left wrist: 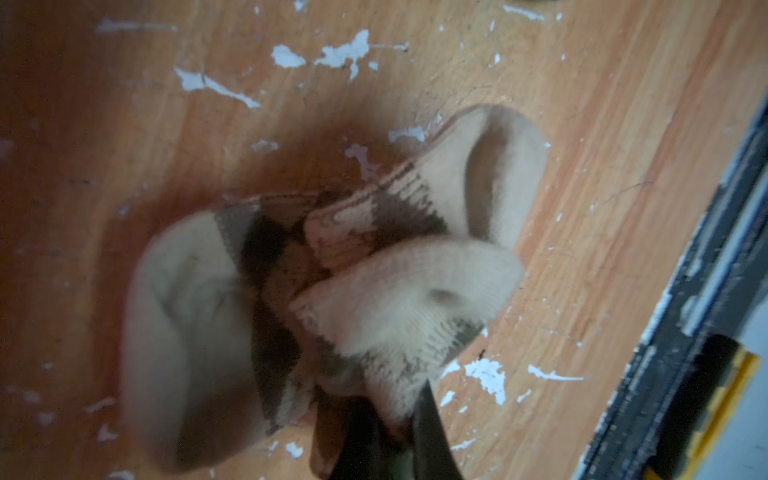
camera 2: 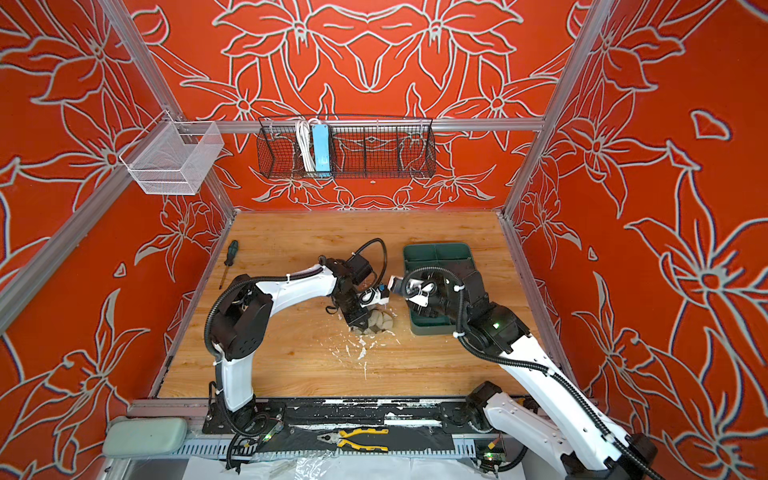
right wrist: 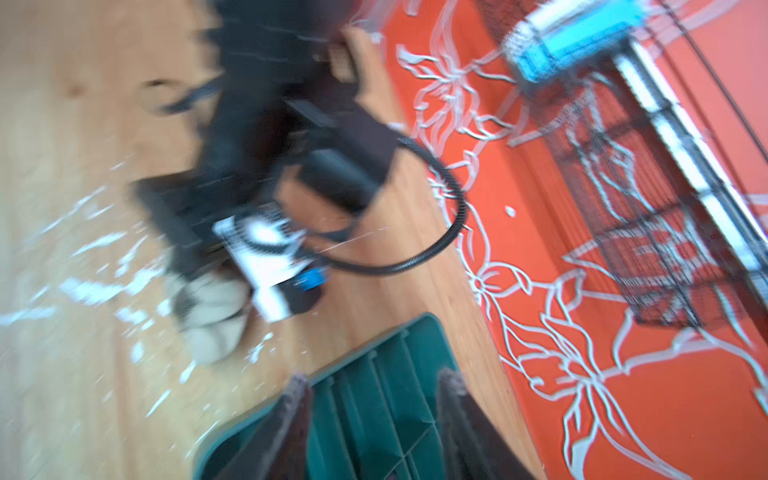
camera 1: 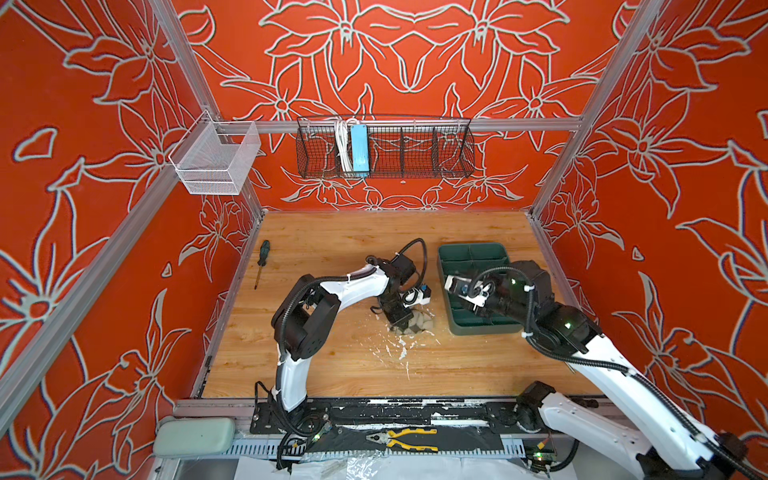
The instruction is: Roll the socks
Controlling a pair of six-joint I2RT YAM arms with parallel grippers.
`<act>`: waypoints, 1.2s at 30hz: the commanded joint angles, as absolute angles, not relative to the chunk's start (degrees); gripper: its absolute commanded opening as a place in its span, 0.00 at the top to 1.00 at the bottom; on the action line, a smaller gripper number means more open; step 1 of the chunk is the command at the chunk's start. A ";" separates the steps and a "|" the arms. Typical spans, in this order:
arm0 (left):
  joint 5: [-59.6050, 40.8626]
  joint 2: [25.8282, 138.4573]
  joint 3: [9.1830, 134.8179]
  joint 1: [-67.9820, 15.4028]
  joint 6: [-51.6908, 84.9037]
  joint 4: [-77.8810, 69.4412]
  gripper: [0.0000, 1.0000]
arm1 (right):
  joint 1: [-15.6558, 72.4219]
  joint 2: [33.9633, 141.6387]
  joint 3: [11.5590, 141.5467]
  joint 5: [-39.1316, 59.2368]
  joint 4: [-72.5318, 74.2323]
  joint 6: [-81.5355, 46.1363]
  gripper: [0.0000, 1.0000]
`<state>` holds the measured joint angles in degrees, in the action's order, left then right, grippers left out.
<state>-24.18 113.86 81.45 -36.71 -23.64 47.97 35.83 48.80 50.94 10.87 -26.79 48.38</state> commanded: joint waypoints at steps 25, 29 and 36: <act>-33.57 119.59 84.60 -33.40 -23.81 58.68 0.88 | 50.05 92.31 43.65 -2.31 0.72 57.06 0.52; -33.37 117.47 83.96 -33.40 -24.00 58.06 0.85 | 50.02 94.85 47.56 -1.29 -8.04 54.59 0.75; -27.72 109.00 81.56 -33.40 -22.43 55.46 0.76 | 50.05 96.32 53.44 2.19 -25.79 47.81 0.94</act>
